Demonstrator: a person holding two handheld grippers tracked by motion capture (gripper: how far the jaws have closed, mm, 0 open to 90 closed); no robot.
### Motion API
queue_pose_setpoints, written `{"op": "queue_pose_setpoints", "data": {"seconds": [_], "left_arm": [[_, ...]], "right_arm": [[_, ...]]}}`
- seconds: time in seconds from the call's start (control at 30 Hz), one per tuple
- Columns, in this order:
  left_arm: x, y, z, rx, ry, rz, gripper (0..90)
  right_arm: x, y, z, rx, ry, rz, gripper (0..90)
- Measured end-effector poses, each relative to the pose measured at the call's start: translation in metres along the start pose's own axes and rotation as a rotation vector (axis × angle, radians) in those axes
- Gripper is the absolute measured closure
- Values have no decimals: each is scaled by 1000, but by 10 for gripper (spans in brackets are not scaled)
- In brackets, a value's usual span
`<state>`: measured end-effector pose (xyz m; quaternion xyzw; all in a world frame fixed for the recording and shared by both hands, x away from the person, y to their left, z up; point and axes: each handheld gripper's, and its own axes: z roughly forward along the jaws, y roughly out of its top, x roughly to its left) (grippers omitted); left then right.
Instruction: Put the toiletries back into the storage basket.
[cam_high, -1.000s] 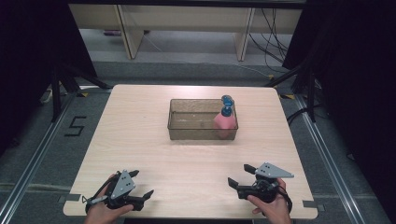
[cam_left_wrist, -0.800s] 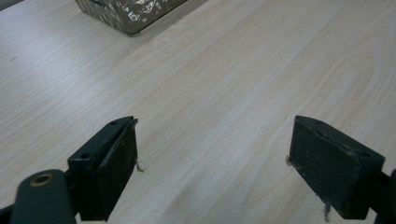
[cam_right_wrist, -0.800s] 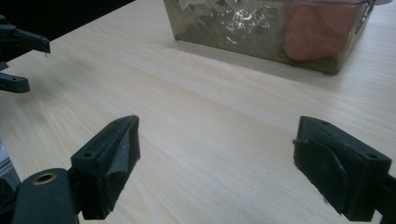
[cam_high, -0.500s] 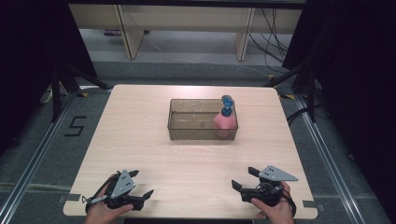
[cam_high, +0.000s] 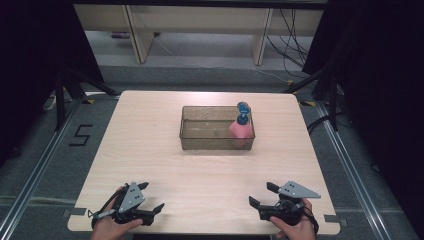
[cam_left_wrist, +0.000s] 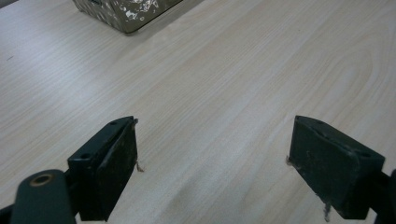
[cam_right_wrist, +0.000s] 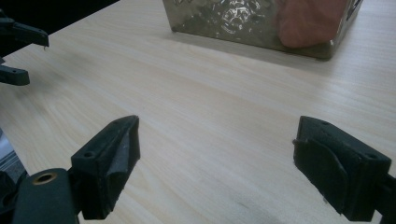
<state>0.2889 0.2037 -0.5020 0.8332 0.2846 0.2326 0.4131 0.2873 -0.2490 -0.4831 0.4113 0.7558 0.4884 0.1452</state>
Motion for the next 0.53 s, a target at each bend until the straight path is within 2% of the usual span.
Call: {"op": "queue_pose_setpoints", "data": {"seconds": [0.03, 0.07, 0.1, 0.13, 0.2, 0.27, 0.3, 0.4, 0.43, 0.47, 0.53], "left_arm": [[0, 0, 0, 0, -1, 4, 150], [0, 0, 0, 1, -2, 1, 150], [-1, 0, 0, 1, -2, 3, 150], [-2, 0, 1, -19, -5, -15, 149], [-2, 0, 1, -17, -5, -17, 150], [-1, -1, 1, -6, -7, -12, 150], [0, 0, 0, 14, -3, 8, 150], [-2, 0, 2, -16, -7, -27, 150], [0, 0, 0, 11, -5, 5, 150], [0, 0, 1, 14, 1, 0, 150], [0, -1, 1, 7, 7, 4, 150]], "right_arm": [[2, -1, 0, 6, 8, 33, 156], [2, -1, 0, -11, 0, 18, 156], [0, -1, 1, -5, 2, 0, 156], [-1, -1, 0, 1, 2, -4, 156], [-2, -1, 0, 10, -14, -12, 157], [-2, -2, 1, 17, -11, -1, 156], [-3, -2, 0, 11, -14, -14, 156], [-3, -2, 0, 17, -3, 2, 156], [-4, -2, 1, 20, -8, -1, 157], [-4, -2, 1, 18, -19, -7, 157], [-4, -2, 1, 27, -4, 2, 157]]}}
